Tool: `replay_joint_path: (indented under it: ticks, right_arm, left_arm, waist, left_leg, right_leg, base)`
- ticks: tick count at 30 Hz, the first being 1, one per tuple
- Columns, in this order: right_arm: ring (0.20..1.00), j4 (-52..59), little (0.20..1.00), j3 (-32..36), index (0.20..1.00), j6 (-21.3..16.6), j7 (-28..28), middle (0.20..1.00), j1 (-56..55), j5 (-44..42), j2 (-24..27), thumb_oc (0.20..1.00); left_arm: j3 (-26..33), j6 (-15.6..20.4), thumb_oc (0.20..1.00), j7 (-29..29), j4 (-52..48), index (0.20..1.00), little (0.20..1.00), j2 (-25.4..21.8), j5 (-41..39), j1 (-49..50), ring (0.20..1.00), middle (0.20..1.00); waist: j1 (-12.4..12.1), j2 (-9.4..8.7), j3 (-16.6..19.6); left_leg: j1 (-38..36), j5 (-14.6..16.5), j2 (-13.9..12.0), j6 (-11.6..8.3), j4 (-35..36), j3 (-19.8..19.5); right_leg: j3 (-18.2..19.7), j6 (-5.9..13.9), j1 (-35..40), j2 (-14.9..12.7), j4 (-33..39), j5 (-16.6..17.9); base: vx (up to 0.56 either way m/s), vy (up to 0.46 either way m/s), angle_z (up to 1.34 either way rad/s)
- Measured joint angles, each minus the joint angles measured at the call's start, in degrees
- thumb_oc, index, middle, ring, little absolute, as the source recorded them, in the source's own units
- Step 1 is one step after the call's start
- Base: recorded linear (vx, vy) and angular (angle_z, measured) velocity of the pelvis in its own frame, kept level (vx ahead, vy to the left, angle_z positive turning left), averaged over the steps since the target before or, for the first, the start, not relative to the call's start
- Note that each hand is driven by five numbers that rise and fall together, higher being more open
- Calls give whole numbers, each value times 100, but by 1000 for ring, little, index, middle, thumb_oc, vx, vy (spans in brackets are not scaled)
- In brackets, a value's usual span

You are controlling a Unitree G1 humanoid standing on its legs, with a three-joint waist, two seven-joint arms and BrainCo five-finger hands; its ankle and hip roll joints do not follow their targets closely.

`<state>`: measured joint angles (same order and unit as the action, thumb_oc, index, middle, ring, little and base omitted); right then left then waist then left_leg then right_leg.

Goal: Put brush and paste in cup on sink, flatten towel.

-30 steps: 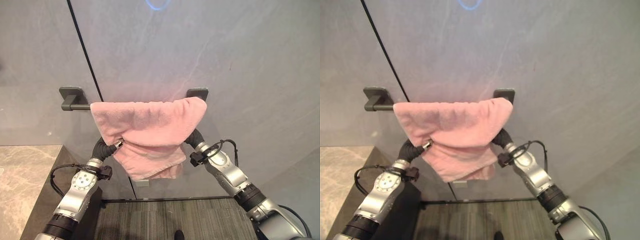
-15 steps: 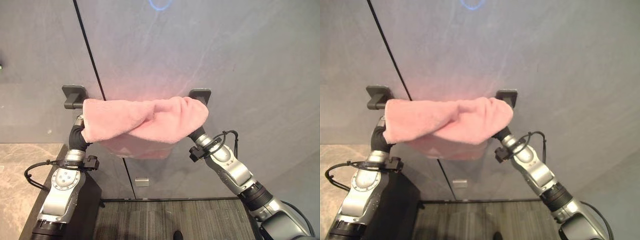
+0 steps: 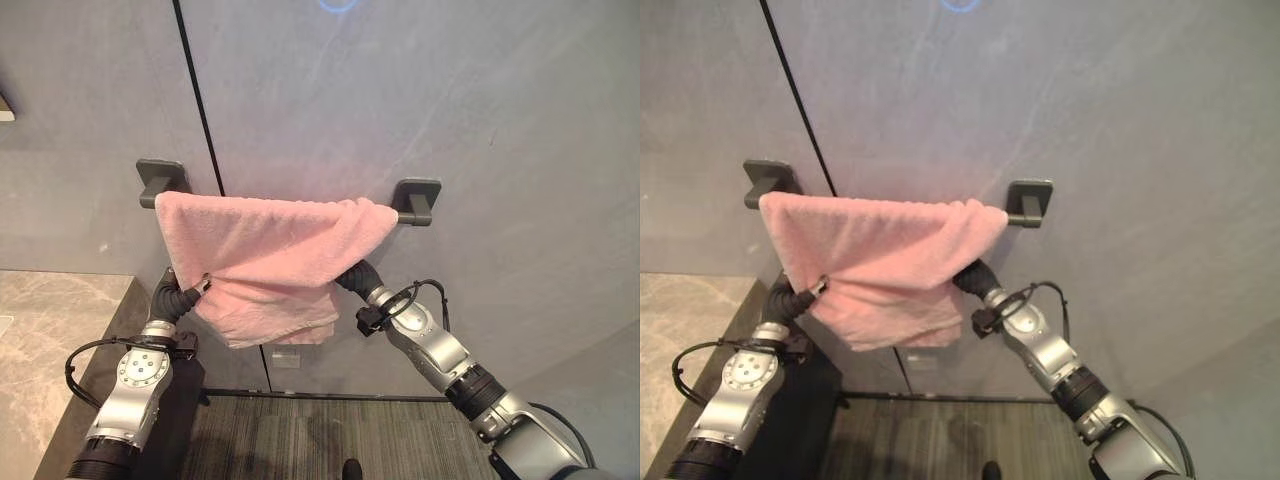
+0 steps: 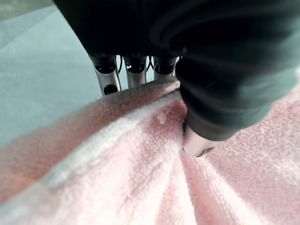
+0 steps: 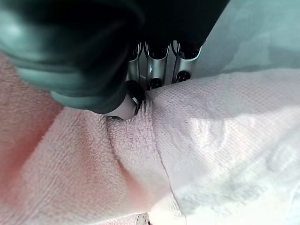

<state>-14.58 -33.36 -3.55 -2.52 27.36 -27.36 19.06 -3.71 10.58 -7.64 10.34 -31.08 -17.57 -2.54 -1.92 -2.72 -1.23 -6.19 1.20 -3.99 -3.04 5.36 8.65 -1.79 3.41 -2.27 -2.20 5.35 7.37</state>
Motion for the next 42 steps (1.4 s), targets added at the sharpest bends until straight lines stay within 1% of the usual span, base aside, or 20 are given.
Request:
replay_joint_path:
  ticks: [2,4,6,7,10,12,15,17,20,25,26,27,28,29,30,37,40,42]
  right_arm:
    - [200,20,200,0,200,0,2,200,0,139,6,200]
    - [200,63,200,2,200,0,4,200,-2,190,7,200]
    - [200,66,200,6,200,0,4,200,-26,300,23,200]
    - [200,79,200,15,200,0,3,200,-49,358,43,200]
    - [200,291,200,45,200,0,3,200,-256,422,212,200]
    - [200,353,200,109,200,-10,3,200,-386,575,246,200]
    - [200,383,200,110,200,-10,1,200,-538,590,250,200]
    - [200,382,200,113,200,-9,3,200,-567,591,268,200]
    - [200,290,200,113,200,-10,8,200,-600,583,291,200]
    - [200,127,200,134,200,-9,116,200,-602,582,276,200]
    - [200,94,200,141,200,-9,124,200,-602,582,252,200]
    - [200,77,200,140,200,-9,124,200,-602,582,245,200]
    - [297,71,297,140,297,-9,125,297,-602,582,242,297]
    - [576,69,576,141,576,-9,125,576,-602,584,238,576]
    - [1000,61,1000,141,1000,-9,125,1000,-602,586,238,1000]
    - [1000,-8,1000,188,1000,-9,205,1000,-674,802,279,1000]
    - [1000,-58,1000,308,1000,-14,218,1000,-824,909,314,1000]
    - [1000,-337,1000,515,1000,-20,223,1000,-1056,1001,336,1000]
  left_arm:
    - [-52,4,200,-15,173,200,200,23,-5,-113,200,200]
    - [-100,-80,329,-22,178,329,329,22,-6,-165,329,329]
    - [-166,-78,357,-22,198,357,357,26,-6,-165,357,357]
    - [-166,-79,395,-22,216,395,395,37,-6,-167,395,395]
    - [-168,-84,360,-22,264,360,360,47,-2,-168,360,360]
    - [-225,-82,282,-20,284,282,282,52,-1,-176,282,282]
    - [-279,-83,266,-20,285,266,266,55,0,-176,266,266]
    - [-320,-84,203,-24,302,203,203,108,1,-183,203,203]
    - [-380,-84,200,-63,338,200,200,246,1,-186,200,200]
    - [-389,-85,200,-61,372,200,200,252,1,-182,200,200]
    - [-388,-84,206,-61,376,206,206,252,1,-183,206,206]
    - [-388,-84,250,-61,376,250,250,252,1,-183,250,250]
    - [-387,-83,329,-61,376,329,329,252,0,-183,329,329]
    - [-385,-84,520,-62,376,520,520,252,0,-181,520,520]
    - [-382,-85,1000,-67,383,1000,1000,252,0,-179,1000,1000]
    - [-380,-243,1000,-77,579,1000,1000,273,16,122,1000,1000]
    - [-379,-267,1000,-75,829,1000,1000,294,19,259,1000,1000]
    - [-366,-310,1000,-70,1274,1000,1000,428,21,319,1000,1000]
  waist:
    - [26,40,-26]
    - [58,70,-41]
    - [108,94,-40]
    - [129,107,-32]
    - [147,151,-7]
    - [194,167,10]
    - [273,204,35]
    - [300,237,57]
    - [298,291,98]
    - [293,303,112]
    - [292,301,113]
    - [292,301,114]
    - [289,301,114]
    - [286,303,115]
    - [284,306,116]
    - [285,312,118]
    - [285,323,123]
    - [279,354,149]
  left_leg:
    - [-49,0,-2,0,0,8]
    - [-54,0,-2,0,1,24]
    - [-57,-3,-3,-4,1,29]
    - [-59,-3,-4,-5,1,34]
    - [-67,-3,-6,-4,1,71]
    - [-81,-3,-6,-4,1,129]
    - [-86,-3,-4,-4,1,141]
    - [-96,-3,-6,-4,1,145]
    - [-99,-3,-6,-4,1,149]
    - [-102,-6,-6,-7,1,151]
    - [-102,-6,-5,-7,2,152]
    - [-101,-6,-5,-7,2,152]
    - [-101,-6,-5,-7,2,152]
    - [-101,-6,-6,-6,1,152]
    - [-100,-6,-6,-6,1,152]
    - [-98,-6,-6,-6,1,146]
    - [-98,-6,-6,-5,2,137]
    - [-99,-5,-2,-4,2,130]
  right_leg:
    - [3,2,42,-1,3,-2]
    - [12,19,39,-2,4,-19]
    - [19,20,38,1,4,-23]
    - [23,20,37,4,4,-22]
    - [56,15,33,7,4,-18]
    - [99,-1,26,16,4,-1]
    - [115,14,24,14,4,-8]
    - [130,13,24,18,4,-3]
    - [136,15,27,20,4,-1]
    - [141,18,27,22,4,6]
    - [144,19,27,22,4,7]
    - [144,20,27,22,4,7]
    - [144,19,27,22,4,8]
    - [143,18,28,21,4,8]
    - [142,18,28,21,4,8]
    - [138,15,27,20,4,9]
    - [128,13,33,17,4,8]
    - [122,12,39,9,4,5]
  base:
    - [2,1,-2]
    - [8,2,-5]
    - [0,0,0]
    - [0,0,0]
    - [3,-9,-6]
    - [5,-16,-8]
    - [1,-10,-4]
    - [-1,-18,-4]
    - [0,0,0]
    - [0,0,0]
    - [0,0,0]
    - [0,0,0]
    - [0,0,0]
    - [0,0,0]
    - [0,0,0]
    - [0,0,0]
    - [0,0,0]
    - [-16,-6,1]
